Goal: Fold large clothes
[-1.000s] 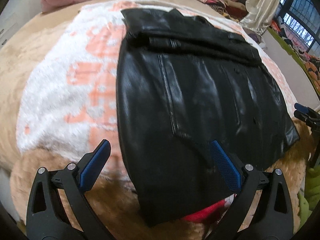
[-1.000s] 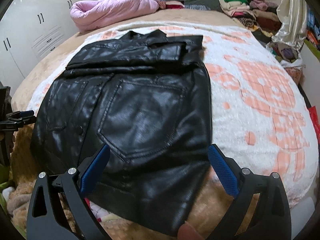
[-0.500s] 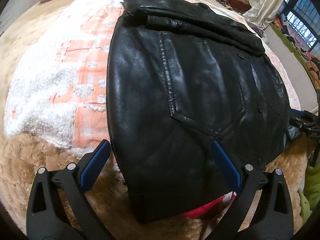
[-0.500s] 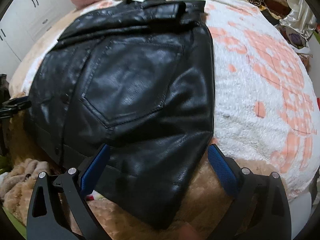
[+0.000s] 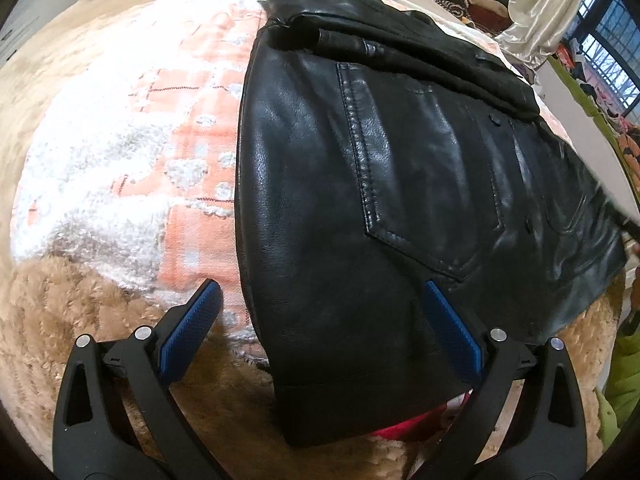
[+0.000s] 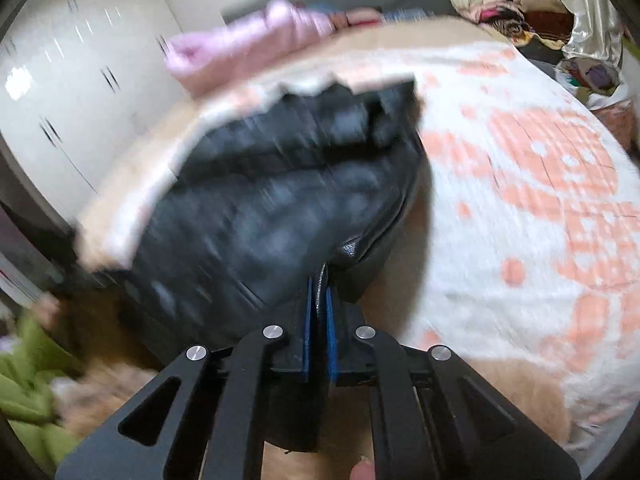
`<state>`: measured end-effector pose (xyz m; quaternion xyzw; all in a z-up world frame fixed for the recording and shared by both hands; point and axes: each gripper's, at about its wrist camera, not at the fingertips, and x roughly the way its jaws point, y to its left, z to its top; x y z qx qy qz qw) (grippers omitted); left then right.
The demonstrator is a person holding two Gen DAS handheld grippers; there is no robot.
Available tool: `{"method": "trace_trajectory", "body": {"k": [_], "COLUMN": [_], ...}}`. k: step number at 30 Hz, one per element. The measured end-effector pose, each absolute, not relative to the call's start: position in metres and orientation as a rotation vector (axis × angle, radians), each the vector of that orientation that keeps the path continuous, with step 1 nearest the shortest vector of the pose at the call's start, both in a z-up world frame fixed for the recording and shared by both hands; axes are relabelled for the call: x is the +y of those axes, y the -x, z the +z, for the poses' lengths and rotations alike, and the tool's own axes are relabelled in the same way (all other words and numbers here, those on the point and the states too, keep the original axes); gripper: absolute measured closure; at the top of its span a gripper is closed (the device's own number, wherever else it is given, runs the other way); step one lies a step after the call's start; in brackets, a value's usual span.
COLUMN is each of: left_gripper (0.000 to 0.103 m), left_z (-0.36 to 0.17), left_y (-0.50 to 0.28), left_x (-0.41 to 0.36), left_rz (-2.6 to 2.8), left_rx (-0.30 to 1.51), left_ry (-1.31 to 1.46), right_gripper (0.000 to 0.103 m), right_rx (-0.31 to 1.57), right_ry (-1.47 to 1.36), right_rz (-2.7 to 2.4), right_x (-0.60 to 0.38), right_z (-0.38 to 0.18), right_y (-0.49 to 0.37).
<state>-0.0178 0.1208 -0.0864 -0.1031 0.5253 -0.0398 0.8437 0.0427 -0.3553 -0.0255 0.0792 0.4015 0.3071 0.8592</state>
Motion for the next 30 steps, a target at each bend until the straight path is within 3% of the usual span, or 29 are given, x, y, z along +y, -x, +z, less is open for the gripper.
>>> {"method": "trace_trajectory", "body": {"k": [5,6,7,8,10,13,21,24,25,26,27,28,30], "left_gripper": [0.014,0.023,0.039,0.046,0.075,0.091,0.096,0.096,0.096,0.096,0.096,0.096,0.096], "left_z": [-0.089,-0.089,-0.088,-0.086,-0.082,-0.068,-0.018,-0.013,-0.012,-0.011,-0.011,-0.011,-0.011], "left_y": [0.016,0.017,0.018,0.018,0.021,0.024,0.007,-0.006,-0.009,-0.01,-0.011,-0.012,-0.013], "left_x": [0.118,0.117,0.117,0.117,0.12,0.122,0.124,0.114,0.111,0.109,0.109,0.108,0.108], "left_rz": [-0.085,-0.087,-0.091,-0.082,-0.073,-0.075,-0.134,-0.141,-0.148,-0.151,-0.153,-0.158,-0.168], "left_rx": [1.1,1.093,1.086,1.08,1.067,1.03,0.9,0.887,0.886,0.883,0.88,0.878,0.87], "left_ry": [0.21,0.217,0.226,0.229,0.244,0.262,0.32,0.287,0.282,0.277,0.277,0.285,0.305], "right_gripper": [0.098,0.098,0.098,0.098,0.098,0.099,0.103,0.1,0.095,0.083,0.043,0.018,0.018], "right_rx": [0.728,0.716,0.703,0.694,0.663,0.624,0.504,0.641,0.674,0.711,0.782,0.826,0.898], "right_ry": [-0.286,-0.288,-0.298,-0.311,-0.338,-0.367,-0.478,-0.381,-0.355,-0.322,-0.269,-0.234,-0.155], "right_rz": [0.682,0.682,0.687,0.692,0.692,0.692,0.595,0.558,0.557,0.558,0.568,0.57,0.571], "right_x": [-0.36,-0.359,-0.357,-0.356,-0.355,-0.352,-0.386,-0.387,-0.385,-0.382,-0.375,-0.37,-0.358], "right_z": [0.004,0.007,0.01,0.01,0.014,0.02,0.039,0.034,0.03,0.026,0.017,0.01,-0.005], "right_y": [-0.062,-0.066,-0.07,-0.073,-0.081,-0.09,-0.112,-0.123,-0.121,-0.118,-0.113,-0.108,-0.095]}}
